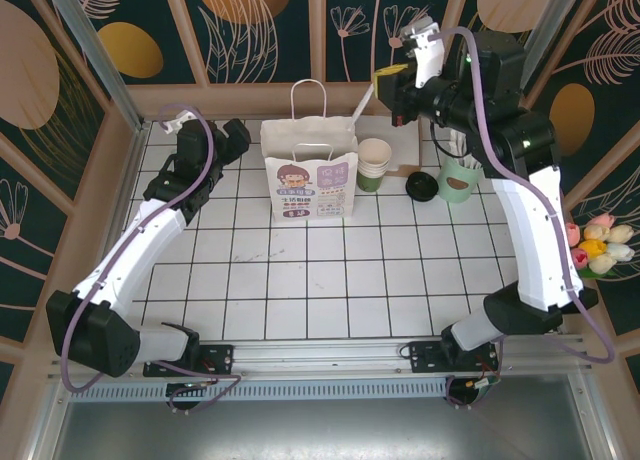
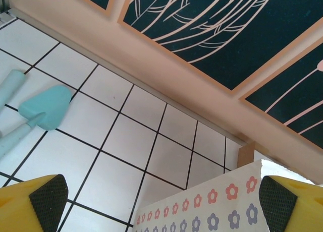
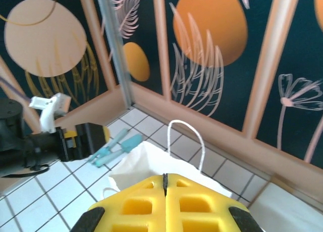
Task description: Pack the takeout coffee
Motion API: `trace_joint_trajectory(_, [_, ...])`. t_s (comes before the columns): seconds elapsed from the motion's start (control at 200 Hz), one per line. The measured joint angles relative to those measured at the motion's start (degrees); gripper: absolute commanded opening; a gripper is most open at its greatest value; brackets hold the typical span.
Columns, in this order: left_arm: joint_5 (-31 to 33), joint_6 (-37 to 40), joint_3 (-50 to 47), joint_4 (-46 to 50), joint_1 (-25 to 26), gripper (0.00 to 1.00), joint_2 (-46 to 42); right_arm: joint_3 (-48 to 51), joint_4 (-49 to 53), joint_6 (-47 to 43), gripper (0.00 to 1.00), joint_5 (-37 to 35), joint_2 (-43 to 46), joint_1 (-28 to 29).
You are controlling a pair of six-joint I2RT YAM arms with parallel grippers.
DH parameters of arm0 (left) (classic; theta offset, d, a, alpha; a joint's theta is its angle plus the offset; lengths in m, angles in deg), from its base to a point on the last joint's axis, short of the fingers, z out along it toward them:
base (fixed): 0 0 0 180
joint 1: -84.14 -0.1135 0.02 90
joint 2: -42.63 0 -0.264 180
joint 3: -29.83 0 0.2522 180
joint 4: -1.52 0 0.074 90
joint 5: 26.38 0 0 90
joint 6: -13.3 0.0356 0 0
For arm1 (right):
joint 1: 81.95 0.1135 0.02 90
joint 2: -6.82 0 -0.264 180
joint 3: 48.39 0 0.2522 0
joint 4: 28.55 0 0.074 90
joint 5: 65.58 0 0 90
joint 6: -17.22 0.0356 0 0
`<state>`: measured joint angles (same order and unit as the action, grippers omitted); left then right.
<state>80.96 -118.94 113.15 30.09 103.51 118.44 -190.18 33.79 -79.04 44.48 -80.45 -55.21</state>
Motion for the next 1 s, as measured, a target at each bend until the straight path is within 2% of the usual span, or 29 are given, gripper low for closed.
trace_joint_trajectory(0.36, [-3.28,-0.96,-0.04,0.0,0.0,0.99,0.79,1.9,-4.79,2.14,0.0,12.09,-8.57,2.25])
trace_joint_trajectory(0.616, [-6.47,-2.25,-1.49,-0.7,0.0,0.98,1.99,10.88,-12.92,4.98,0.0,23.78,-13.16,2.34])
trace_joint_trajectory(1.001, [-7.91,-3.08,-2.89,-1.22,0.0,0.98,2.23,11.65,-13.09,3.3,0.0,29.83,-27.26,1.2])
